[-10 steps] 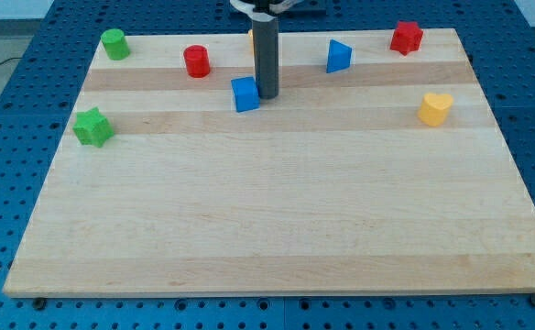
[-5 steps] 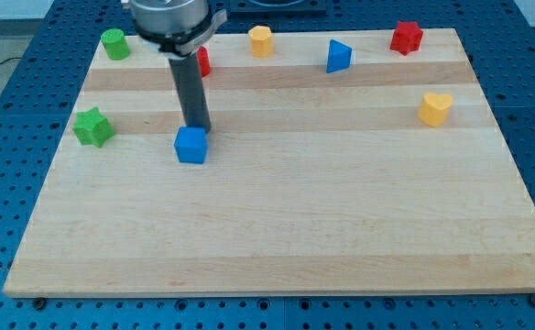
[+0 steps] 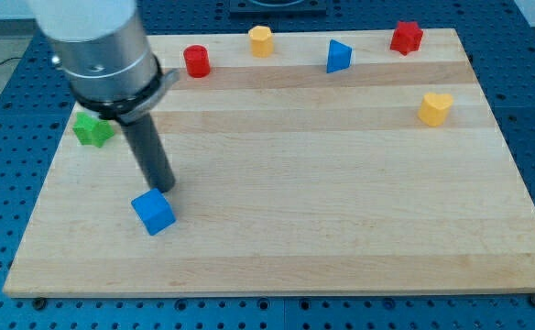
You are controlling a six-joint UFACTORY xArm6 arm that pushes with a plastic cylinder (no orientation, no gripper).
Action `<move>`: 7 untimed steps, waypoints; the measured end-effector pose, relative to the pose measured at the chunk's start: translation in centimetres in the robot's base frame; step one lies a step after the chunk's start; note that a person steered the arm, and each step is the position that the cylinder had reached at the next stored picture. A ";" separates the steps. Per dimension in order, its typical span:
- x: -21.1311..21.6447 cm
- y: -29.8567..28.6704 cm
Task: Push the blue cube towards the bottom left of the board
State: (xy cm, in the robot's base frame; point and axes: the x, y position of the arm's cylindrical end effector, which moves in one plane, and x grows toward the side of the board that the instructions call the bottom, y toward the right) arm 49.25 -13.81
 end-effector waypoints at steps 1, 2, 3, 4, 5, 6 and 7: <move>0.7 1.0; 1.8 -0.5; 1.8 -4.3; 1.9 -7.5; 1.2 -6.5; 0.6 -2.4; 1.8 1.0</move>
State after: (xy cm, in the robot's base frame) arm 51.01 -12.77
